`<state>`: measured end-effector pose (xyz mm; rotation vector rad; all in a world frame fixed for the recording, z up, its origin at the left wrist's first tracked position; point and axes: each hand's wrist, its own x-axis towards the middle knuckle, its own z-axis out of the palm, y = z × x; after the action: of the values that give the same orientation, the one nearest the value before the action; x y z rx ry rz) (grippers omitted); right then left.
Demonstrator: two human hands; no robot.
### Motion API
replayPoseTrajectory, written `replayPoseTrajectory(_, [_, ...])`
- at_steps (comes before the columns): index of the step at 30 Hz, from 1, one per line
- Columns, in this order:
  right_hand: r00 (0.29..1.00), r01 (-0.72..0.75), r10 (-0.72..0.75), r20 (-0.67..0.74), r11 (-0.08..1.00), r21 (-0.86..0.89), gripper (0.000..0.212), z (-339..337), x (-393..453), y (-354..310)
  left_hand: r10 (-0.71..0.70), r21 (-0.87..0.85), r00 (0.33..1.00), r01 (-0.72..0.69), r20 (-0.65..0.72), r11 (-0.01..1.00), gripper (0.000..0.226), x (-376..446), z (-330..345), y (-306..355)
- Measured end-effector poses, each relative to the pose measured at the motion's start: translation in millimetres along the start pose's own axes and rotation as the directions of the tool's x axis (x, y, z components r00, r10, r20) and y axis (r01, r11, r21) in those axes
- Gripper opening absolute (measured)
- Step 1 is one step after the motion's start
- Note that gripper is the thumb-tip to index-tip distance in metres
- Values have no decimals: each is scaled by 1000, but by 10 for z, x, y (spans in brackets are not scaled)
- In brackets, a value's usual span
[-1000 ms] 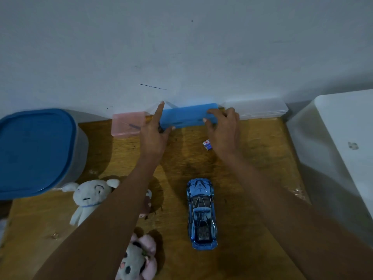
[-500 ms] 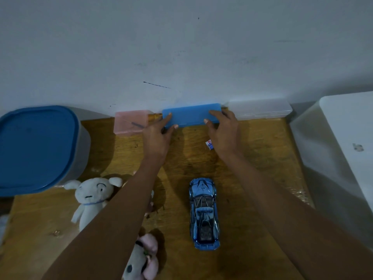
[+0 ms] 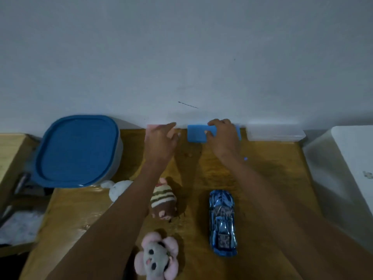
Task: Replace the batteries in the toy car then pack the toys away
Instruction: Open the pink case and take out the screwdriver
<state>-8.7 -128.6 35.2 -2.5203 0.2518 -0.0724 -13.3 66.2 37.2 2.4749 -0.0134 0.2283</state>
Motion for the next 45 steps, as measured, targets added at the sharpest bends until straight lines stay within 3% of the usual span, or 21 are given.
replayPoseTrajectory(3, [991,89,-98,87,991,102,28,190,-76,-354,-43,118,999,41,12,992,40,-19,-230,-400])
replayPoseTrajectory(6, [977,136,-153,147,984,117,32,479,-184,-575,-166,-27,983,169,83,985,53,-78,-307,-686])
replayPoseTrajectory(11, [980,103,-127,150,982,158,48,898,-285,-704,-119,-250,982,153,147,956,55,-77,-240,-958])
replayPoseTrajectory(16, [990,109,-121,76,983,150,42,1075,-277,-687,-120,-318,986,152,119,936,50,38,-129,-1079])
replayPoseTrajectory(20, [984,165,-173,50,977,135,36,1092,-230,-652,-53,-264,996,69,67,962,41,100,-56,-1135])
replayPoseTrajectory(27, [976,217,-215,-32,955,203,28,1057,-181,-648,-17,-282,1000,18,7,959,46,93,13,-1214])
replayPoseTrajectory(33, [981,116,-70,-181,958,261,21,977,-8,-875,57,-246,998,-61,-23,967,69,26,-6,-1212])
replayPoseTrajectory(37, [970,58,-5,-245,976,211,18,959,28,-967,93,-218,995,-100,-42,971,68,3,-34,-1179])
replayPoseTrajectory(40, [973,50,-2,-232,978,203,11,964,24,-976,62,-226,997,-52,38,973,76,53,-72,-1161])
replayPoseTrajectory(45, [988,105,-94,-120,990,90,32,1014,-101,-875,-1,-265,983,50,182,963,90,135,-115,-1122])
